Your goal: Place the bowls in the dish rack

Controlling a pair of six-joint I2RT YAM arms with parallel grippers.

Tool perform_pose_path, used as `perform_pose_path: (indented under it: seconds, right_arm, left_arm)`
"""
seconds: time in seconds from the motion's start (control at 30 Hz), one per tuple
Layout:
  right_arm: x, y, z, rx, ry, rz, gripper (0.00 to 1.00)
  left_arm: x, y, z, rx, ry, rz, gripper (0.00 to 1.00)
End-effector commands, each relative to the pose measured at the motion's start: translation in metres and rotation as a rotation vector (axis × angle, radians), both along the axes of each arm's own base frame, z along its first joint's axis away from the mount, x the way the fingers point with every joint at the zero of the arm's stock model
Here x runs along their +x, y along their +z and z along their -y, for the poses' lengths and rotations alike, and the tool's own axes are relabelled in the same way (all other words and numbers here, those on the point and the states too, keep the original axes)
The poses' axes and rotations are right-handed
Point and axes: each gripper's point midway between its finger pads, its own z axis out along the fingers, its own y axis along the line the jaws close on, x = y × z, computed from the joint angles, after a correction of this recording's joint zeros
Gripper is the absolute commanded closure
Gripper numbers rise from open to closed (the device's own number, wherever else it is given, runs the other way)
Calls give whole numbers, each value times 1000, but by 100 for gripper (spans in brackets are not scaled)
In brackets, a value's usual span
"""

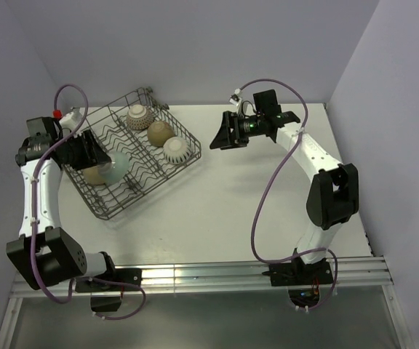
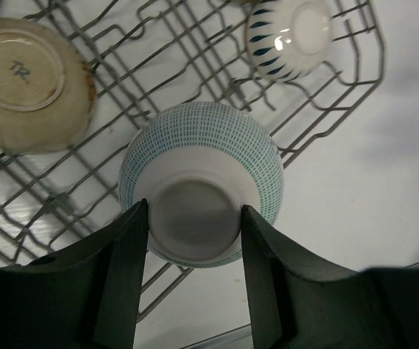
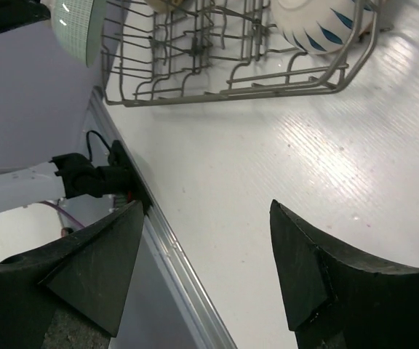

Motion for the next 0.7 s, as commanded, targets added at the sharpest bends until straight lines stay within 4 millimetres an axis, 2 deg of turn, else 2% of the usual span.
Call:
perform_pose_path:
  seconds: [0.0, 0.2, 0.43, 0.67]
  right_arm:
    - [-9, 14, 10, -55, 6, 97, 23]
    - [-15, 12, 14, -73, 19, 112, 21]
    - [-17, 10, 13, -68, 32, 103, 21]
    - [-16, 8, 14, -76, 29, 101, 21]
  left_arm:
    - [-3, -9, -21, 157, -22, -13, 100]
    - [-12, -47, -34, 222, -26, -108, 100]
    - [-10, -78, -40, 244, -25, -174, 100]
    - [-4, -96, -45, 285, -7, -203, 100]
